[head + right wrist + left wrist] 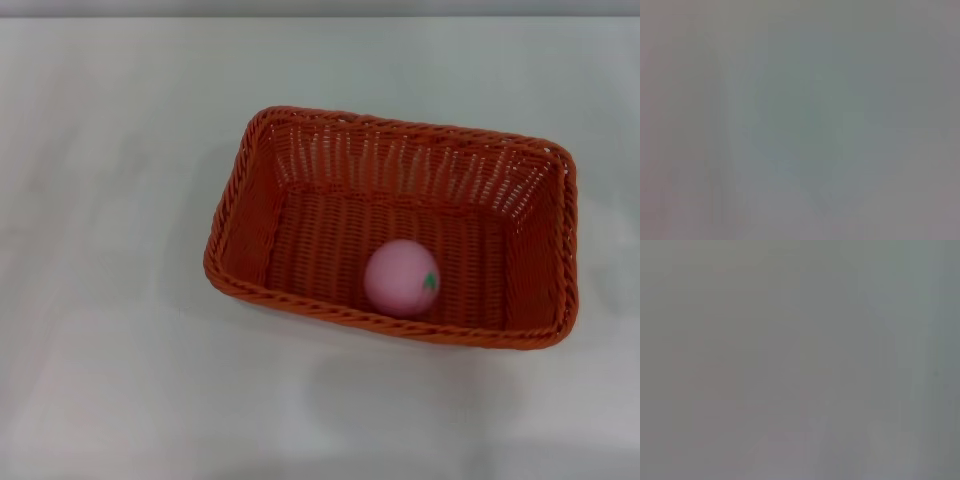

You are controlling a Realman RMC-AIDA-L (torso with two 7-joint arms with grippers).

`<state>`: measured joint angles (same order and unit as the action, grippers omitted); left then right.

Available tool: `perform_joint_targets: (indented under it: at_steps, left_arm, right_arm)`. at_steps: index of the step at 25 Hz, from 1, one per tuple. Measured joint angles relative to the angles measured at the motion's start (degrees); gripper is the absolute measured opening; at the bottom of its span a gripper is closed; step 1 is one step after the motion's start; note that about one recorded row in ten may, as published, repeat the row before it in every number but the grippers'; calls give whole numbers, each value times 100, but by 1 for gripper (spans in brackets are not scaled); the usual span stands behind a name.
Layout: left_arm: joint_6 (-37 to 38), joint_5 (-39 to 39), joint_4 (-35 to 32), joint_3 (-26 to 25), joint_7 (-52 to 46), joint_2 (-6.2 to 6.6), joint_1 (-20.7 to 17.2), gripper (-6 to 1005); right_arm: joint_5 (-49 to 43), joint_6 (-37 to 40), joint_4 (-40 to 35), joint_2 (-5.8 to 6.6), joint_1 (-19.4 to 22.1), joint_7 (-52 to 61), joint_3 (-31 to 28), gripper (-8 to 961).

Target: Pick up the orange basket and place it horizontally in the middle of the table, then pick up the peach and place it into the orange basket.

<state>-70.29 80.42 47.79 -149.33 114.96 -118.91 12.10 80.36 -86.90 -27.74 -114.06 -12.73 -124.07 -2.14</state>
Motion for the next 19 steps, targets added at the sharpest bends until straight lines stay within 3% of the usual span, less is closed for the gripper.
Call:
perform_joint_targets:
  at_steps: [7,11,19]
  left_arm:
    - [229,-254,-51,-9,133,-12,-57,809]
    - [406,-310,-81,-4,139,-11,-56,814]
    - [423,-440,-134,5,166,-6,-19,882]
  right_arm:
    - [6,573,978,-53,31,-1371,-877,662]
    - [7,737,1312,-54,4,-1900,-988,821]
    - [45,978,1582,-64,-29,-2208,-1034,874]
